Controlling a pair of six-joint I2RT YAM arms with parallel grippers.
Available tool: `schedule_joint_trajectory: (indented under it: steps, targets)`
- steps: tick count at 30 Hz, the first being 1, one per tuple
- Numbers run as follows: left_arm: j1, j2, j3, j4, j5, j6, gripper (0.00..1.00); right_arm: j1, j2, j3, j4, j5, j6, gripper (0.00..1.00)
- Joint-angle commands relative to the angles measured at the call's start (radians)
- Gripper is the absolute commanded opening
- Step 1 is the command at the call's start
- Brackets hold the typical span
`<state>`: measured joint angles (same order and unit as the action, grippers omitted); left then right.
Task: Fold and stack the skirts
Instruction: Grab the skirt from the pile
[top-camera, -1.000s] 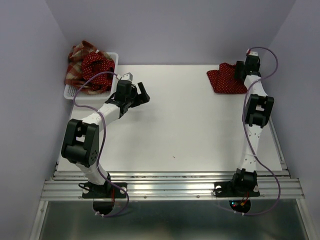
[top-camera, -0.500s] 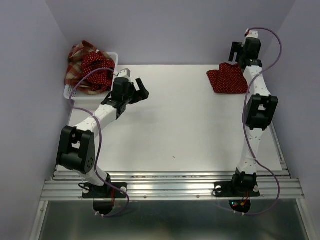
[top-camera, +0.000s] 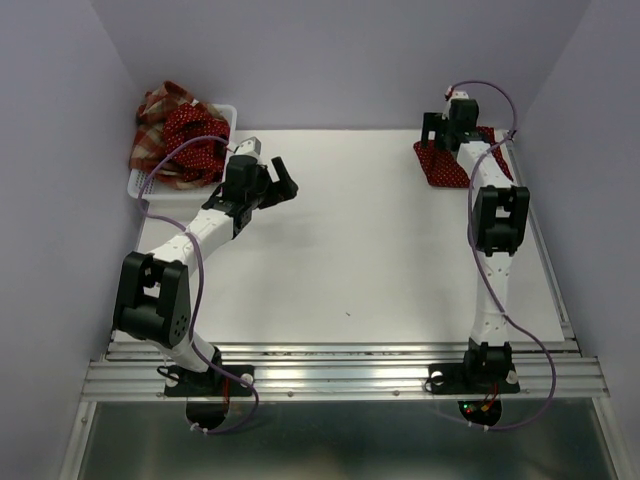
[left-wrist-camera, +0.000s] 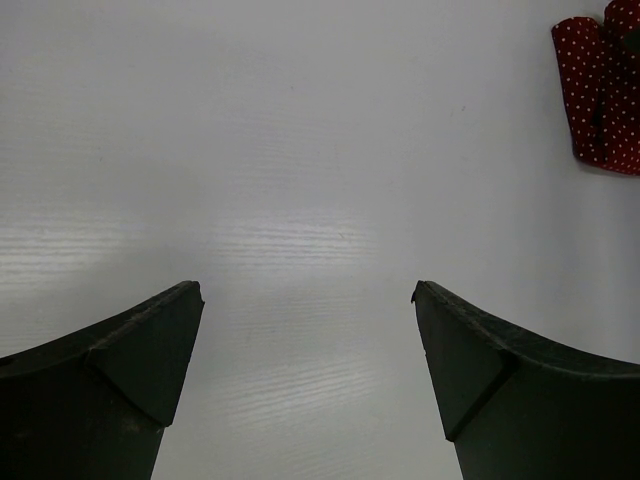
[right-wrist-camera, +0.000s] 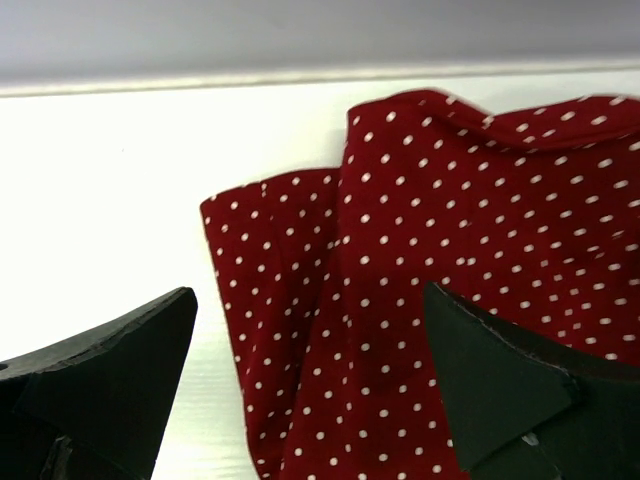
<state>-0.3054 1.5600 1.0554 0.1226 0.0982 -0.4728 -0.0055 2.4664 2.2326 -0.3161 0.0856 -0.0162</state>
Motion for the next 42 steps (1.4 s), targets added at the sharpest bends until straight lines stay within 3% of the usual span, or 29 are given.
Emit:
schedule_joint_trajectory:
  steps: [1, 9, 24, 30, 34, 38, 42]
  targets:
    - [0.008, -0.009, -0.003, 0.014, 0.011, 0.017, 0.99, -0.010, 0.014, -0.013, 0.011, -0.115, 0.108, 1.00]
    - [0.009, -0.006, -0.008, 0.012, 0.005, 0.019, 0.99, -0.010, 0.065, -0.013, 0.012, -0.213, 0.179, 1.00]
    - [0.011, -0.024, -0.005, -0.006, 0.011, 0.017, 0.99, -0.010, 0.123, -0.002, 0.026, -0.242, 0.265, 1.00]
    - [0.012, -0.092, 0.051, -0.052, -0.026, 0.025, 0.99, -0.010, -0.081, 0.002, 0.018, -0.109, 0.233, 1.00]
    - [0.014, -0.133, 0.112, -0.121, -0.154, 0.033, 0.99, -0.010, -0.265, -0.060, 0.018, -0.050, 0.196, 1.00]
    - [0.029, -0.167, 0.173, -0.184, -0.237, 0.045, 0.99, -0.010, -0.453, -0.213, 0.017, -0.037, 0.165, 1.00]
    - [0.097, -0.152, 0.247, -0.292, -0.291, 0.031, 0.99, -0.010, -0.674, -0.495, 0.018, -0.011, 0.205, 1.00]
